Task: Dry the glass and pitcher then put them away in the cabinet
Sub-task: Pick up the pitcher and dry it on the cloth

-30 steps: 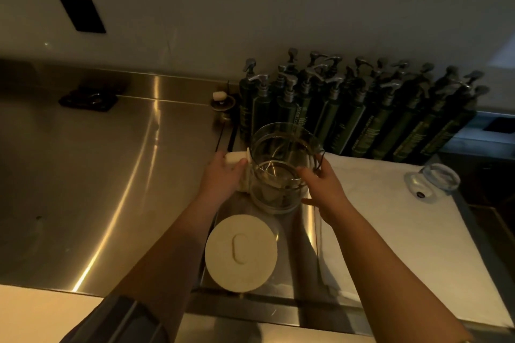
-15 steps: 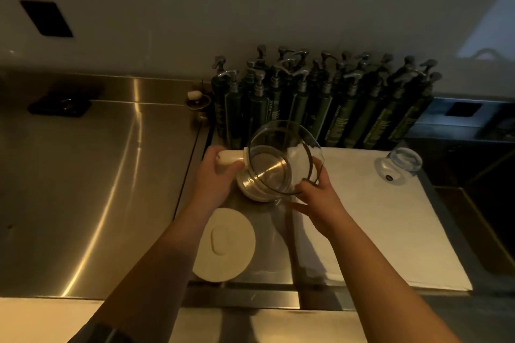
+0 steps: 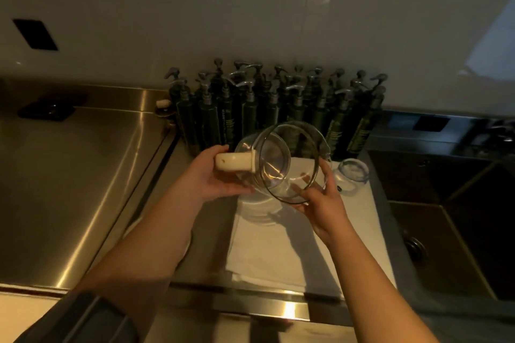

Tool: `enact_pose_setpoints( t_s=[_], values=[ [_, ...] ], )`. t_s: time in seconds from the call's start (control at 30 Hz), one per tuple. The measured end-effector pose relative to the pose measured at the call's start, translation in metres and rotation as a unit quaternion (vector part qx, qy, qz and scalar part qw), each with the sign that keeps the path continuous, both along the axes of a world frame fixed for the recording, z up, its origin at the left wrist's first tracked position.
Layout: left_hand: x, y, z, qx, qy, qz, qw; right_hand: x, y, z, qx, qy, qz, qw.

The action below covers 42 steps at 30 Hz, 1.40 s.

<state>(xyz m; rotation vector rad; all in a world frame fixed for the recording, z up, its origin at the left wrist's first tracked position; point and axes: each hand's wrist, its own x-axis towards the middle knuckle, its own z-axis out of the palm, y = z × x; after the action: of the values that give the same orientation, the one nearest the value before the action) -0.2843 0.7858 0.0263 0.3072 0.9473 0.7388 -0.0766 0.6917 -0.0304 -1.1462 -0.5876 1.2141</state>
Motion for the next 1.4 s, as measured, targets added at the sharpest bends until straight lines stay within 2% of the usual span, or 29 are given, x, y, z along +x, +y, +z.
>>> enact_pose_setpoints(
  t_s=[0.07, 0.27, 0.43, 0.53, 0.63, 0.73, 0.77, 0.87, 0.9, 1.0, 1.13, 1.23, 1.4],
  values=[
    [0.015, -0.004, -0.004, -0.005, -0.004, -0.006, 1.000, 0.022, -0.006, -0.001, 0.001, 0.002, 0.025, 1.000],
    [0.047, -0.016, -0.004, 0.038, 0.040, -0.012, 0.998, 0.081, -0.011, 0.013, -0.032, 0.146, 0.071, 0.986],
    [0.046, -0.017, -0.003, 0.129, 0.144, -0.045, 0.980, 0.110, -0.002, 0.010, -0.060, 0.170, 0.117, 0.977],
    [0.041, -0.017, -0.001, 0.209, 0.197, -0.081, 0.954, 0.109, 0.004, 0.018, -0.073, 0.114, 0.148, 0.980],
    [0.037, -0.014, 0.002, 0.273, 0.232, -0.113, 0.927, 0.096, 0.009, 0.024, -0.085, 0.004, 0.171, 0.982],
    [0.036, -0.012, 0.008, 0.318, 0.257, -0.121, 0.904, 0.085, 0.012, 0.023, -0.049, -0.073, 0.171, 0.981],
    [0.035, -0.010, 0.011, 0.342, 0.281, -0.128, 0.887, 0.084, 0.014, 0.021, -0.038, -0.086, 0.172, 0.981],
    [0.026, 0.002, 0.017, 0.427, 0.390, -0.179, 0.796, 0.084, 0.020, 0.015, -0.021, -0.128, 0.193, 0.972],
    [0.022, 0.008, 0.018, 0.434, 0.408, -0.205, 0.776, 0.085, 0.022, 0.013, -0.017, -0.147, 0.200, 0.969],
    [0.017, 0.025, 0.014, 0.427, 0.445, -0.269, 0.740, 0.083, 0.027, 0.009, -0.009, -0.176, 0.199, 0.964],
    [0.026, 0.041, -0.005, 0.456, 0.495, -0.249, 0.696, 0.080, 0.035, 0.001, -0.006, -0.227, 0.188, 0.956],
    [0.034, 0.051, -0.029, 0.474, 0.507, -0.217, 0.687, 0.077, 0.041, -0.011, -0.015, -0.274, 0.169, 0.947],
    [0.042, 0.063, -0.065, 0.467, 0.464, -0.182, 0.730, 0.075, 0.049, -0.029, -0.010, -0.326, 0.129, 0.936]
  ],
)
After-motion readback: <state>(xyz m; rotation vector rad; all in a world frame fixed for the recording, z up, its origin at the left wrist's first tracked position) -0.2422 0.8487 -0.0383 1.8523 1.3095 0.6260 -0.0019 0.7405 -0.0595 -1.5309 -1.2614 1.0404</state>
